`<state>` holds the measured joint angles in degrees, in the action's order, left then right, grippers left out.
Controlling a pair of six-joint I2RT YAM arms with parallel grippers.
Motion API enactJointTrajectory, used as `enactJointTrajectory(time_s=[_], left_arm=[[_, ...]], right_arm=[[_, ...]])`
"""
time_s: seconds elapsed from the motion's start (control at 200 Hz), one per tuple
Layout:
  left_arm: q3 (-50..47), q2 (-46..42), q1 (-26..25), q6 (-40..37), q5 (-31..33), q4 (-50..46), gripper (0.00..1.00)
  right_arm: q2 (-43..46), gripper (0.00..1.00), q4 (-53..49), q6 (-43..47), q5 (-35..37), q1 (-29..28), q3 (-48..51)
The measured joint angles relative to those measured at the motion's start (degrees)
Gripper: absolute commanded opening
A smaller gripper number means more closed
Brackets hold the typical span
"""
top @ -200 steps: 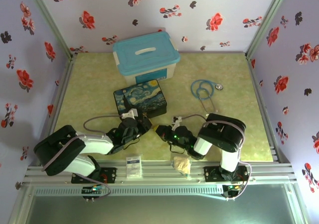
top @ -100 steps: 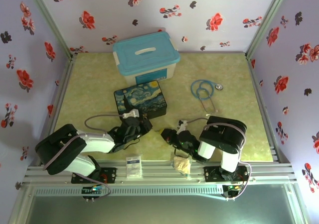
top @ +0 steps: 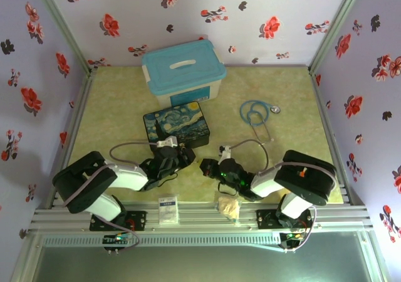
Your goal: Unlock the padlock with the key
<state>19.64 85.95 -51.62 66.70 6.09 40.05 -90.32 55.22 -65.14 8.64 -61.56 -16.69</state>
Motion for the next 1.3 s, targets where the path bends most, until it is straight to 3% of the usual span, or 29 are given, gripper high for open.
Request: enactJointTrajectory(time_s=[0.125, 0.29, 0.495, 0.715, 0.865, 1.055, 1.3], left_arm=[[-2.56, -5.11, -0.26, 0.74, 0.74, -2.6, 0.55], [-2.89, -20.68, -1.22, 0.15, 3.23, -12.96, 0.6], [-2.86, -34.62, -1.92, -0.11, 5.57, -14.43, 0.47], [-7.02, -33.11, -3.89, -1.79, 5.29, -4.0, 0.55], [-7.06, -30.38, -5.33, -4.22, 5.09, 7.8, 0.54], [-7.06, -25.75, -5.68, -4.07, 5.05, 18.21, 0.5], [-7.06, -23.74, -6.32, -3.15, 4.85, 22.49, 0.29]], right_arm=[[2.21, 0.0, -3.02, 3.98, -0.33, 0.02, -0.09], [5.84, 0.0, -6.82, 10.88, -2.51, 0.07, -1.05], [12.98, 0.0, -7.93, 16.83, -3.76, 0.07, -3.39], [19.17, 0.0, -7.96, 18.25, -3.72, 0.07, -4.7], [20.79, 0.0, -6.36, 16.9, -3.8, 0.07, -5.57], [20.76, 0.0, -3.02, 13.81, -3.87, 0.04, -4.96], [20.79, 0.0, -2.1, 13.44, -3.48, 0.04, -4.81]])
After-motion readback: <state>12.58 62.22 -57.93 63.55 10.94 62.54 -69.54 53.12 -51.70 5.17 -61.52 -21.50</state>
